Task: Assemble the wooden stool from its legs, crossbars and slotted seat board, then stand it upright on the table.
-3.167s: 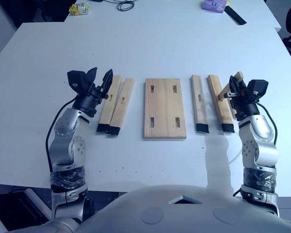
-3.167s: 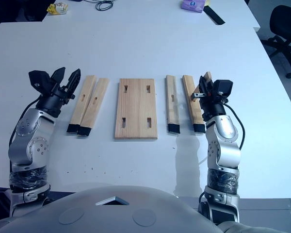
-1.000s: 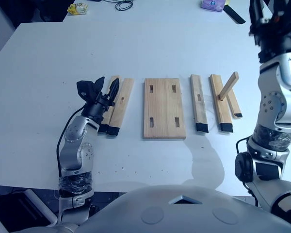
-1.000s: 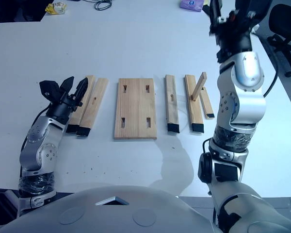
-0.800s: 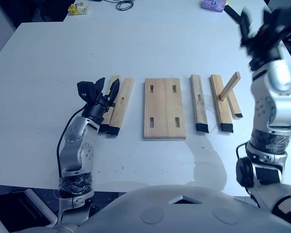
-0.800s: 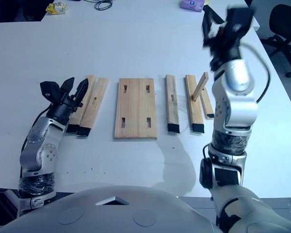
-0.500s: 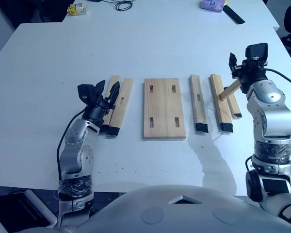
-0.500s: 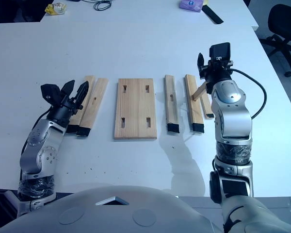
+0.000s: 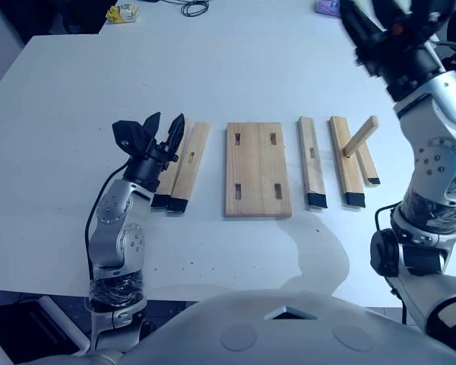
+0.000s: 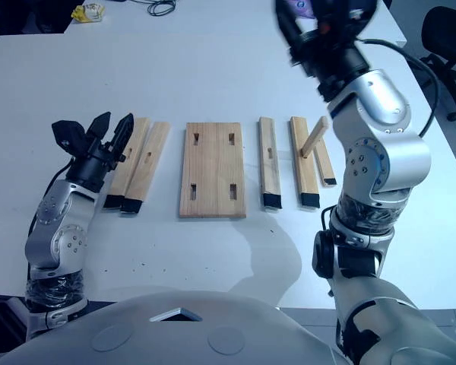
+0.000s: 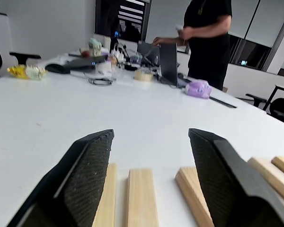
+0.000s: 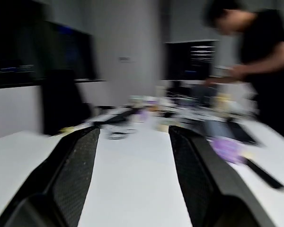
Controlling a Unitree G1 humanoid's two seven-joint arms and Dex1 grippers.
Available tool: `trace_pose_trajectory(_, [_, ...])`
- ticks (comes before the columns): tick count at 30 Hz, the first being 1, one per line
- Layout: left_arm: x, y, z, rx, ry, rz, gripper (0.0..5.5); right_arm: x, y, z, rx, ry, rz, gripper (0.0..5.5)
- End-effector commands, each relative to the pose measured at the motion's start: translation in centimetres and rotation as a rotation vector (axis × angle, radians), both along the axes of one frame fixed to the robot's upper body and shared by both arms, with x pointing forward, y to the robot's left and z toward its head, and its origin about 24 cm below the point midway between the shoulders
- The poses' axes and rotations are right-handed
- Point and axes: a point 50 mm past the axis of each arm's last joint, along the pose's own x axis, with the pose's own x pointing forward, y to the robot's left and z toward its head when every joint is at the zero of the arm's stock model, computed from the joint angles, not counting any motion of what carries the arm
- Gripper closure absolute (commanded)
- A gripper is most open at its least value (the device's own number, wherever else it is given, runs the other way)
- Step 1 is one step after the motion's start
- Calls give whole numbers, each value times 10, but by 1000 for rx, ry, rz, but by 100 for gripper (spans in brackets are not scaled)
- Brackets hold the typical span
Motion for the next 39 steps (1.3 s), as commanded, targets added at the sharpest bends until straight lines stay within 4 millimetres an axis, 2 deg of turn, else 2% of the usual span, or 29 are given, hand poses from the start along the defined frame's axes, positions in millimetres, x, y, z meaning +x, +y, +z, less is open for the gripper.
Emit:
trace_pose_trajectory(1, [0, -1, 5, -2, -7, 7, 256, 9, -23, -8, -142, 42, -77, 282])
trace_pose_trajectory(4, [-5, 2, 4, -17, -4, 36, 256, 24, -47, 14, -199, 49, -114, 282])
trace_pose_trajectory(7, [-14, 2, 2, -27, 0, 74, 256, 23, -63, 23, -313, 151, 6, 282])
trace_pose_trajectory(10, [-21, 4, 0, -35, 1, 119, 256, 19, -80, 15, -410, 284, 64, 282])
trace_pose_trajectory(16, [-31, 3, -6, -47, 19, 162, 256, 8, -94, -6, -504, 477, 123, 282])
trace_pose_trajectory(24, [-41, 4, -15, -64, 44, 214, 256, 12, -115, 8, -528, 469, 185, 174])
trace_pose_trajectory(26, [-42, 4, -16, -66, 47, 221, 256, 10, -123, 3, -541, 526, 176, 148])
trace_pose_trajectory(29, [-47, 6, -19, -72, 53, 250, 256, 0, -131, -8, -586, 642, 252, 148])
trace_pose_trajectory(32, [-53, 4, -22, -76, 64, 269, 256, -1, -141, -17, -619, 705, 266, 148])
trace_pose_trajectory(39, [-55, 5, -27, -73, 79, 276, 256, -21, -137, -53, -606, 867, 327, 148])
